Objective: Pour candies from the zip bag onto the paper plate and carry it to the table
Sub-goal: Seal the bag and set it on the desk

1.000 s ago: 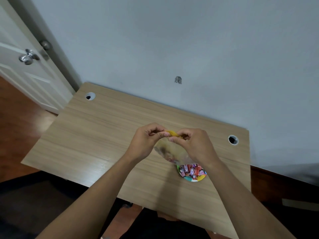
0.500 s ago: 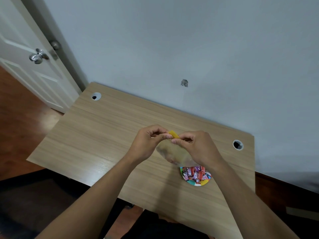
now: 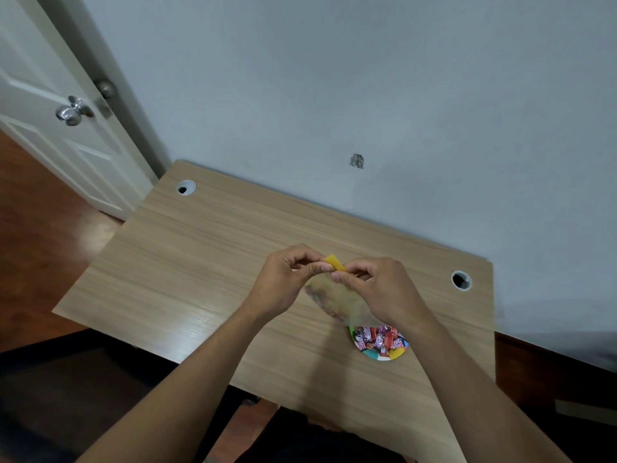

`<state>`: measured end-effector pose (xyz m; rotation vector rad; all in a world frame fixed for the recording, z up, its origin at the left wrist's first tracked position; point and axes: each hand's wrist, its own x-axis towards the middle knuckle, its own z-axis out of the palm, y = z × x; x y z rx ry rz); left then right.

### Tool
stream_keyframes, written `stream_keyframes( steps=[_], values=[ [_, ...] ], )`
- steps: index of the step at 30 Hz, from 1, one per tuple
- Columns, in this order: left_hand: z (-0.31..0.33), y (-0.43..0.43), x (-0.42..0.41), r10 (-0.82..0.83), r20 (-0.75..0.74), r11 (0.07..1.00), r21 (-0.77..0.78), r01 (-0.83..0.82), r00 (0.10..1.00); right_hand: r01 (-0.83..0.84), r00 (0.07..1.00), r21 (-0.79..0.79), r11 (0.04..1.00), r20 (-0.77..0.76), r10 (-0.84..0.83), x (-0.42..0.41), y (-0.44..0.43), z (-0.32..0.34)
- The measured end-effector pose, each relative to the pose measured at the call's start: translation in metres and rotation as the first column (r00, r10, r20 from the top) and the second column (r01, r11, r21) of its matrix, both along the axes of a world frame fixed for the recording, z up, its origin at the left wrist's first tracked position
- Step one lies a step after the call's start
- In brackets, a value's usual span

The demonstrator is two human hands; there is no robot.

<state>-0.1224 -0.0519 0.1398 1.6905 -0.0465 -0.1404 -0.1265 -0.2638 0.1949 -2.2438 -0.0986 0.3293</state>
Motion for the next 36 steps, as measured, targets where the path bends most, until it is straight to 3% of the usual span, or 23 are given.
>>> stream_keyframes(
  steps=[5, 12, 17, 27, 36],
  values=[
    [0.001, -0.007, -0.006, 0.047, 0.076, 0.993, 0.106, -0.055, 0.996, 0.015, 0.999, 0.023, 1.000, 0.034, -0.016, -0.004, 0.008, -0.007],
    [0.006, -0.015, -0.011, 0.156, 0.047, 0.973, 0.162, -0.162, 0.987, 0.017, 0.998, 0.068, 0.998, 0.060, -0.021, -0.006, 0.018, -0.009],
    [0.012, -0.005, -0.007, 0.141, 0.028, 0.979, 0.144, -0.143, 0.990, -0.032, 0.996, 0.040, 0.999, 0.089, 0.029, -0.005, 0.018, -0.008],
    [0.027, 0.031, 0.009, 0.302, 0.045, 0.946, 0.106, -0.305, 0.952, -0.042, 0.986, -0.067, 0.997, 0.161, 0.052, -0.007, -0.007, -0.026],
    [0.003, 0.055, 0.015, 0.423, -0.107, 0.904, -0.014, -0.426, 0.900, -0.044, 0.983, -0.119, 0.992, 0.174, 0.064, -0.013, -0.017, -0.045]
  ],
)
